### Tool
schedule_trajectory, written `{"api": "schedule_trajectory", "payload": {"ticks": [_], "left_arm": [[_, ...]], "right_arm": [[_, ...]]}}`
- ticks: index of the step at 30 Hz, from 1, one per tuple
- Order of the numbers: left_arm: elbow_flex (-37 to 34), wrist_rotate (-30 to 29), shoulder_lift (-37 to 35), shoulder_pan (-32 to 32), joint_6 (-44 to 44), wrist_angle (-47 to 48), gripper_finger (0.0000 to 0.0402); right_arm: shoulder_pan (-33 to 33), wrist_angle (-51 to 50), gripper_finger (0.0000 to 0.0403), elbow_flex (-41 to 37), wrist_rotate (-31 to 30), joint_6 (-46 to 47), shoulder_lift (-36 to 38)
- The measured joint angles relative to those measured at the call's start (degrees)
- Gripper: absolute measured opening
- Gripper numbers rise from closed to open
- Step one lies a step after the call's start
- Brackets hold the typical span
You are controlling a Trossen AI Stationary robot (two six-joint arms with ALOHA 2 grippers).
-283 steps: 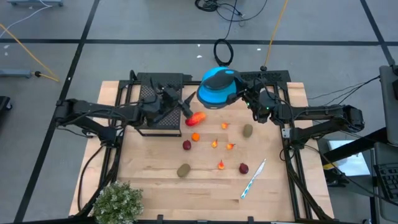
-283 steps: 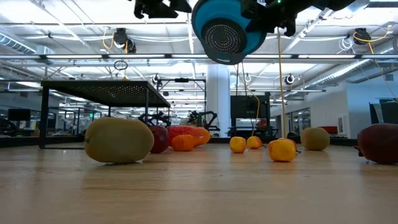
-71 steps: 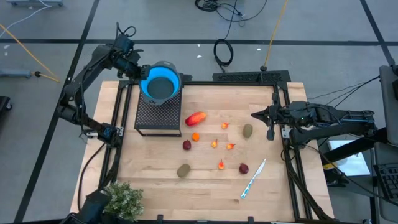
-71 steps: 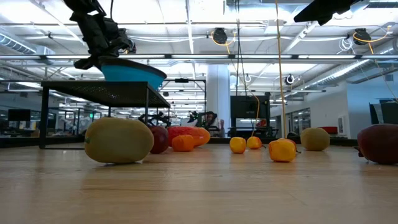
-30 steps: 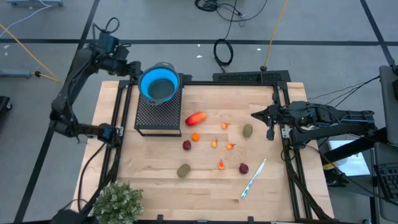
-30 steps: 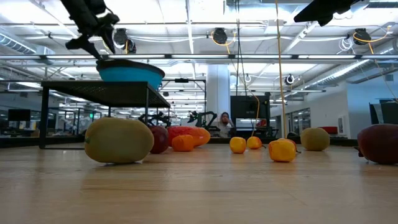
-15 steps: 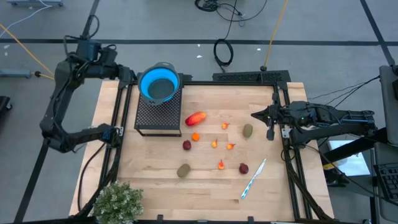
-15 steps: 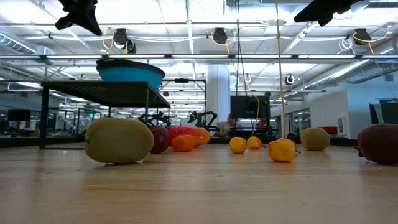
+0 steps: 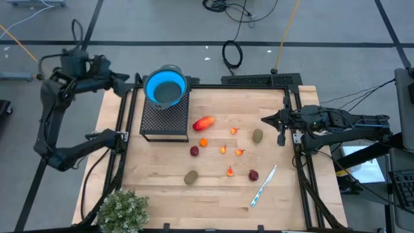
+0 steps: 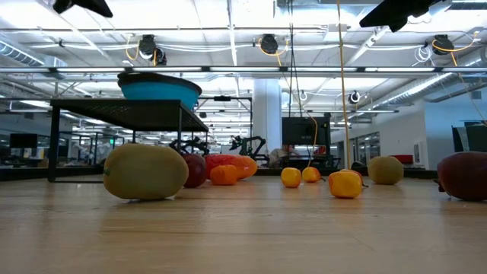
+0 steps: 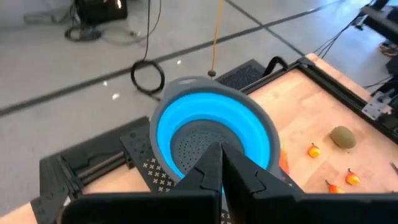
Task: Pick & Place Fruit
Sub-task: Put the mango into the blue strainer bowl on the shelf
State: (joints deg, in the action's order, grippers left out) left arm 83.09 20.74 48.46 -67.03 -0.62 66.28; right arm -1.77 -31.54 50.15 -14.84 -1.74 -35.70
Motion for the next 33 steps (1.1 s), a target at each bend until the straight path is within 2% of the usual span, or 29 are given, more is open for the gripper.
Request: {"api": "schedule_trajectory", "payload": {"ticks": [4,13,19,26,33], "left_arm": [[0.0,0.98,-3.24,0.83,-0.44,-0.02,0.0002],[0.0,7.92,-8.19,1.92,-0.73,-0.02,0.0004],[-0.94,9.6,-11.33,1.93,-0.98,-0.47,0.0003],[-9.73,12.21,-18.53,1.91,-0.29,-1.23,0.0004],[-21.42,15.47,-28.33,1.88,3.03,-9.56,0.0005]], "right_arm": [[0.0,-0.01,0.0004,0.0,0.0,0.0,0.01],[0.01,0.01,0.0004,0.0,-0.01,0.0,0.01],[-0.01,0.01,0.0004,0.0,-0.01,0.0,0.0],[0.01,0.0,0.0004,0.0,0.0,0.0,0.02],[0.0,0.01,0.0004,0.0,-0.01,0.0,0.01]]}}
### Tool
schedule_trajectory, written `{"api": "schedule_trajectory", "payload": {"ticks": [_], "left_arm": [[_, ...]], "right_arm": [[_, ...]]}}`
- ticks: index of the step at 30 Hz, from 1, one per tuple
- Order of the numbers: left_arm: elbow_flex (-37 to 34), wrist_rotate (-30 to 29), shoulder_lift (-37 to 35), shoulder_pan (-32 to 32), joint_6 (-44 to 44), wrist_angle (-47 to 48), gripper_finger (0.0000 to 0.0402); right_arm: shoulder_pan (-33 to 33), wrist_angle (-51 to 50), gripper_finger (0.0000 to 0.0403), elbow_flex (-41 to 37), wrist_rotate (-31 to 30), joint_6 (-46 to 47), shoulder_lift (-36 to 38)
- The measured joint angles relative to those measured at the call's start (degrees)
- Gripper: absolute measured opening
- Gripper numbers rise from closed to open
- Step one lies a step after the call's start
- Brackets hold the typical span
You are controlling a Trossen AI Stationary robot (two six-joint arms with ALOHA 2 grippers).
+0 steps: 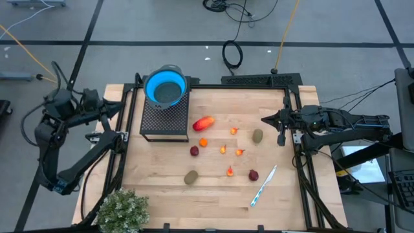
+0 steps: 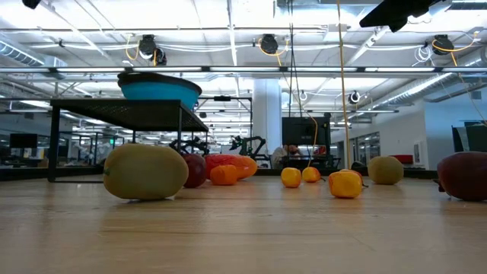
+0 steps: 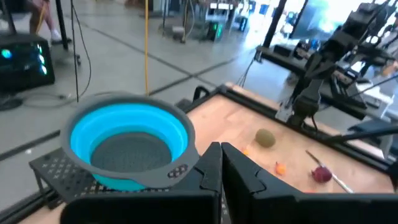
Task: Pick & Place Fruit
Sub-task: Put the mango into the blue strainer bowl on the shelf
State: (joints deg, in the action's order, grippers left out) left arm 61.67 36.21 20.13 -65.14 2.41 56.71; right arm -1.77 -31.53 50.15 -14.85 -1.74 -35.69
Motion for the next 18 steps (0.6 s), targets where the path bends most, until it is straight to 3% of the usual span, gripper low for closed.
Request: {"api": "schedule_trajectory", "payload": {"ticks": [7,18], "left_arm": [[-7.6,2.14,-5.68,0.0,7.11,-9.74,0.0004],[-15.28,2.95,-6.06,0.0,11.02,-18.22,0.0003]], "right_arm": [[0.01,0.0,0.0004,0.0,0.02,0.0,0.01],[0.01,0.0,0.0004,0.0,0.02,0.0,-0.01]]}}
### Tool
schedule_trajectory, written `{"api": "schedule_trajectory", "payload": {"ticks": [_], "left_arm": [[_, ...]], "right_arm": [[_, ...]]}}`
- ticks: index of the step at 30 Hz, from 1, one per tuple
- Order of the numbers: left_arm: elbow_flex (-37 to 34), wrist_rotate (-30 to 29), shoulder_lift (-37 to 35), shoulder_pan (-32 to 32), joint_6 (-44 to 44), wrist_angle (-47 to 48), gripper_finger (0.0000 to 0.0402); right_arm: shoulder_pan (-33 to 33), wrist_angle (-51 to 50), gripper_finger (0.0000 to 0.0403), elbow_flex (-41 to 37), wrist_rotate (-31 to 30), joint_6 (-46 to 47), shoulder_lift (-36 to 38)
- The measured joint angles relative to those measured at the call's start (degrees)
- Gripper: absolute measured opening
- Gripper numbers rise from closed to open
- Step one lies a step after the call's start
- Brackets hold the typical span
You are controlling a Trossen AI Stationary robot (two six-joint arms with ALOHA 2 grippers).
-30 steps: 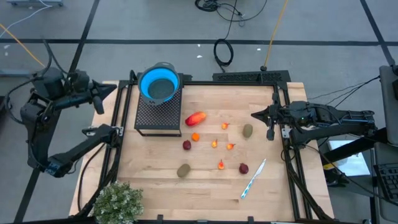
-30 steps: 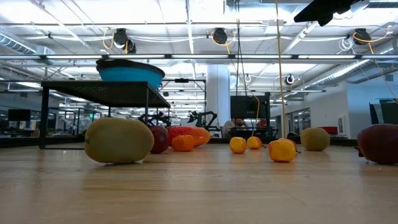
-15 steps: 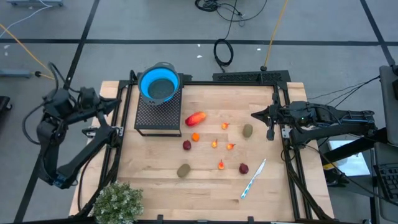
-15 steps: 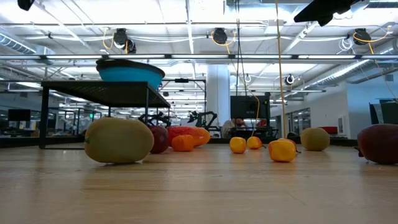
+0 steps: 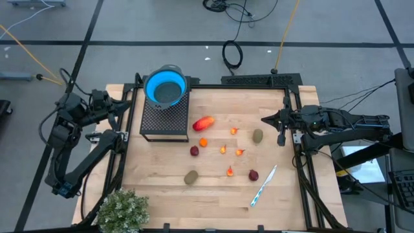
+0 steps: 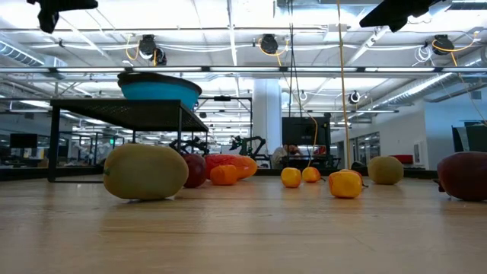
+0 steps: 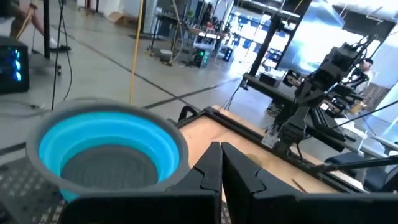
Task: Pick & Place Fruit
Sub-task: Put the mango into the blue strainer bowl on the shelf
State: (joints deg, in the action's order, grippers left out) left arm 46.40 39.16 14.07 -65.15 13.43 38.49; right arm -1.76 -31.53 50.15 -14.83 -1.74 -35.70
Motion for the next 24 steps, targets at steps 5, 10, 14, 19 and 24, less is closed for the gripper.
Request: {"api": "schedule_trajectory", "payload": {"ticks": [5,10,14,19,24], "left_arm": [[-1.65,-0.17,-0.61,0.04,0.76,-6.27,0.0002],[-2.08,-1.8,-0.61,0.04,0.35,-7.3,0.0002],[-2.1,-2.62,-0.59,0.04,-1.06,-7.34,0.0002],[-2.1,-2.71,-0.59,0.04,-2.14,-7.28,0.0002],[-2.1,-3.41,-0.59,0.04,-2.27,-7.25,0.0007]], "right_arm": [[0.0,-2.93,0.0004,-0.02,0.02,-9.79,-0.01],[-0.02,-2.56,0.0004,-0.02,0.0,-14.42,-0.19],[-0.01,-2.56,0.0004,-0.02,0.0,-14.03,-0.31],[-0.02,-2.56,0.0004,-0.02,0.0,-14.01,-0.33],[-0.01,-2.57,0.0004,-0.02,0.0,-14.01,-0.33]]}}
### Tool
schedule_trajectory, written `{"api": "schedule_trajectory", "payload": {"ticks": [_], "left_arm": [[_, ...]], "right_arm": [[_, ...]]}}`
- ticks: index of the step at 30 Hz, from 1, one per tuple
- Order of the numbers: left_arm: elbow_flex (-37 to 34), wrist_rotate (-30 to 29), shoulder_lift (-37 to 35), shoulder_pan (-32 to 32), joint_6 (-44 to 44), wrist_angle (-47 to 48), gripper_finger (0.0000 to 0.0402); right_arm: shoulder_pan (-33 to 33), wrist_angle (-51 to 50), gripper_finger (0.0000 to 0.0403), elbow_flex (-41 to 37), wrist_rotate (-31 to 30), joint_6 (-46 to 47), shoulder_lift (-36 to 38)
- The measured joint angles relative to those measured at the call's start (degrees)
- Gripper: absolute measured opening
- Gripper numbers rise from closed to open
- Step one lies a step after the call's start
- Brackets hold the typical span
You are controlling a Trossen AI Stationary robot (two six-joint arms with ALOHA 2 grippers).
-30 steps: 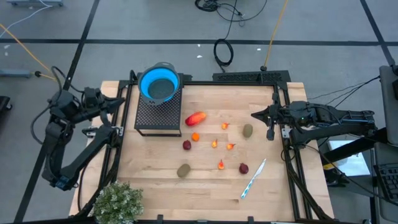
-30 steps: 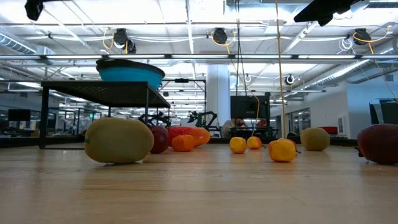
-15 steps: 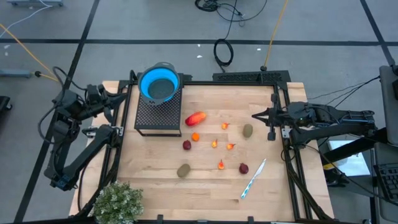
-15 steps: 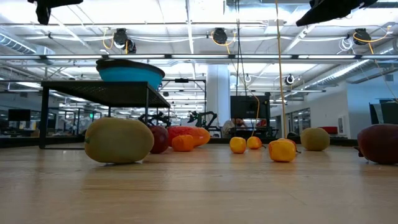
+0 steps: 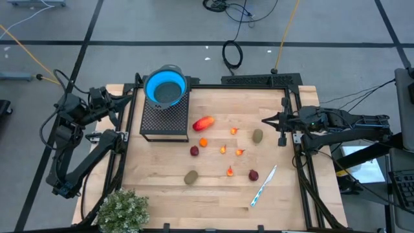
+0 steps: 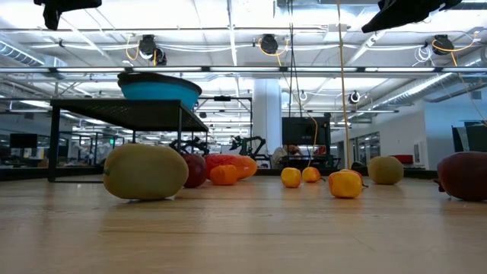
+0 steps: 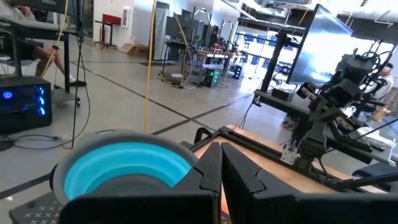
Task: Pick & Place Fruit
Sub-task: Put the mango into the blue strainer bowl on the shelf
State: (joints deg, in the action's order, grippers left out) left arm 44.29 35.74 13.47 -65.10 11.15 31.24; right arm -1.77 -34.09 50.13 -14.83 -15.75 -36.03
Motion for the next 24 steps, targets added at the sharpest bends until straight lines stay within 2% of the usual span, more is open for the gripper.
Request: {"api": "schedule_trajectory", "payload": {"ticks": [7,13,19,24], "left_arm": [[0.0,0.22,0.0,0.0,-0.09,0.14,0.0009],[0.0,0.26,0.0,0.0,0.12,0.2,0.0003],[0.0,0.31,0.0,0.02,2.19,0.22,0.0019],[0.0,0.36,0.0,0.02,6.79,0.22,0.0017]], "right_arm": [[-0.01,0.01,0.0004,0.0,-0.12,-0.22,0.0],[0.56,3.84,0.0004,0.0,0.06,-8.77,-0.7],[0.56,8.3,0.0004,0.0,0.0,-3.46,-1.91],[0.61,14.11,0.0004,0.0,-0.16,0.12,-2.75]]}}
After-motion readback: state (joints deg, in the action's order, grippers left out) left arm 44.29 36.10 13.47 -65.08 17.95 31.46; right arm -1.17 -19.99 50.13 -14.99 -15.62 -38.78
